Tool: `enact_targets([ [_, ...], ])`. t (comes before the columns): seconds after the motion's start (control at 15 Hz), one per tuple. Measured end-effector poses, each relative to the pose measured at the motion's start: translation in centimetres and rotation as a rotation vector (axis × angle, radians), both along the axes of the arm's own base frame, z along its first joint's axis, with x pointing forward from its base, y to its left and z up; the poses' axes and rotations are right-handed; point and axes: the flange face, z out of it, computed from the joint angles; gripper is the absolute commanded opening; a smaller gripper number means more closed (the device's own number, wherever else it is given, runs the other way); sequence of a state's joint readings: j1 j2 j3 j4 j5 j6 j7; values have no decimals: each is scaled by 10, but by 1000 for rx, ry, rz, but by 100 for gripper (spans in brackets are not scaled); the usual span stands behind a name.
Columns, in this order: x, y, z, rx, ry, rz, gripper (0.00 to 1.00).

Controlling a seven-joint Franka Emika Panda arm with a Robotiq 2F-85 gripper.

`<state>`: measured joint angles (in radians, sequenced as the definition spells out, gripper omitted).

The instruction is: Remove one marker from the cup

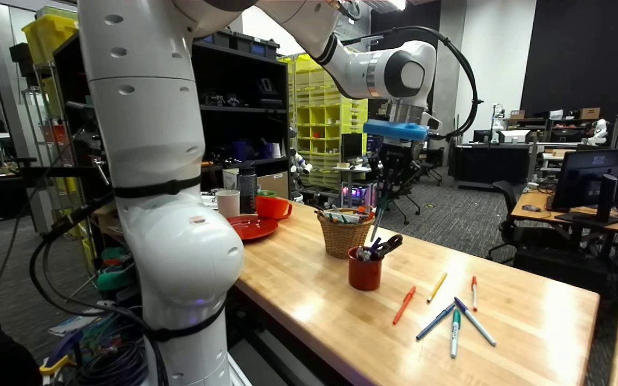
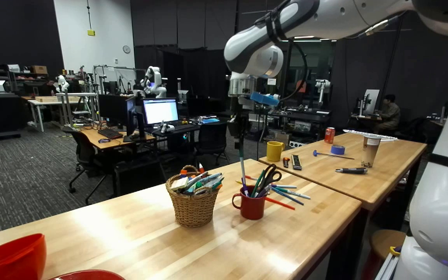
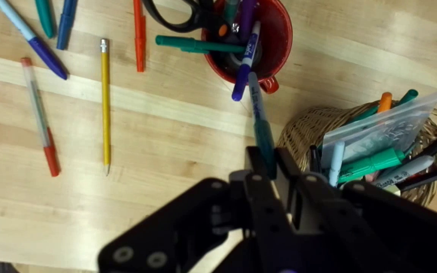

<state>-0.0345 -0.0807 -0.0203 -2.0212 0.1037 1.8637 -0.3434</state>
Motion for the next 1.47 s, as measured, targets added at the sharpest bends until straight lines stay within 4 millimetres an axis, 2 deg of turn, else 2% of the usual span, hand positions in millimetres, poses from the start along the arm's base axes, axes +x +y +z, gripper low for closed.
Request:
enact_targets([
  [0.07, -1, -1, 11, -17, -21, 5, 3],
  [0.13, -1, -3, 22, -32, -43, 8, 13],
  [0.2, -2, -3, 28, -34, -53, 8, 13],
  [0.6, 1, -4, 16, -33, -32, 7, 13],
  [0.67, 1, -4, 16, -33, -32, 7, 3],
  [1.0, 5, -9, 20, -34, -39, -2, 3],
  [1.2, 16, -25, 40, -37, -65, -30, 3],
  [1.47, 34, -65, 74, -59, -124, -94, 3],
])
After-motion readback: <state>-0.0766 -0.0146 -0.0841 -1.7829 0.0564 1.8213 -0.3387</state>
